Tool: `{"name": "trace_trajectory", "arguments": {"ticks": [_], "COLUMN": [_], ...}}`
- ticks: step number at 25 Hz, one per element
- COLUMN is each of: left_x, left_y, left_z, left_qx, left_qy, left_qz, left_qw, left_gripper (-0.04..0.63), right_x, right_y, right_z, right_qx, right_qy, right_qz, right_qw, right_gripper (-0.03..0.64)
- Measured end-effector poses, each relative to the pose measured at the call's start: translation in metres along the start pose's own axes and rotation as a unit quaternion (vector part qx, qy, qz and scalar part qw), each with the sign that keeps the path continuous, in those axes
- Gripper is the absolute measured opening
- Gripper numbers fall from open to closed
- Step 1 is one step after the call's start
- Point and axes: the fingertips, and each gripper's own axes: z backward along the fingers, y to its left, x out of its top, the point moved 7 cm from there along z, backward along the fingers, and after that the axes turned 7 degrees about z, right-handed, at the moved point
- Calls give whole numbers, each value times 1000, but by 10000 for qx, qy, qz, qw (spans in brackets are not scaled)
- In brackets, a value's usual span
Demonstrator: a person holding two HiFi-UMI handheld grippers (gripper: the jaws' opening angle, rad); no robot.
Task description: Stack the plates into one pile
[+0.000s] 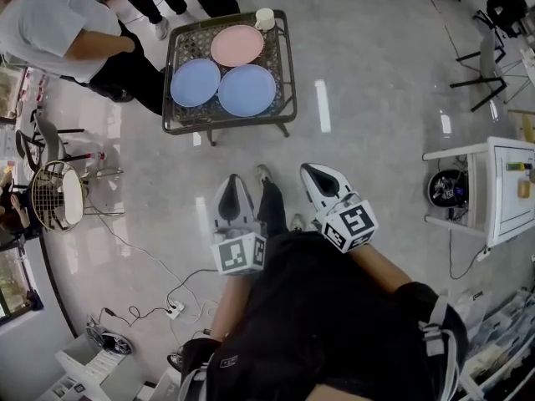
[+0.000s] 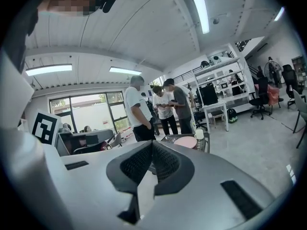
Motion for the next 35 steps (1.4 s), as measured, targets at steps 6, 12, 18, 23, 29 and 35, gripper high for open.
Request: {"name": "trace_trajectory", "arguments": {"ticks": [6,12,18,23,29,35], "left_x": [21,35,40,36,30,20], "left_y": [28,65,100,129,157,169], "left_z": [-61,-125,-179,-213,-242,-264], "left_qx": [-11,-63,-60,-117,-89,-88], "left_qy": [79,212,451,663,846,1087], "left_qz": [44,84,127,181,113,153], "left_qw": [10000,9997,9989,9976,9963,9939], "left_gripper": [15,15,15,15,15,15], "right_x": [26,44,52,48,43,34], "right_y": [-21,-42,-60,-72,-87,-106], "right_z": [-61,-127,-190,-235,-271,-299], "right_qx": [-8,-127,-200,-296,-431,-491], "right_qy": [84,215,471,695,883,1079], "right_qz": [61,87,53,-12,85,149], "right_qw": [9999,9997,9987,9971,9951,9928], "right_gripper": [9,9,9,9,9,9]}}
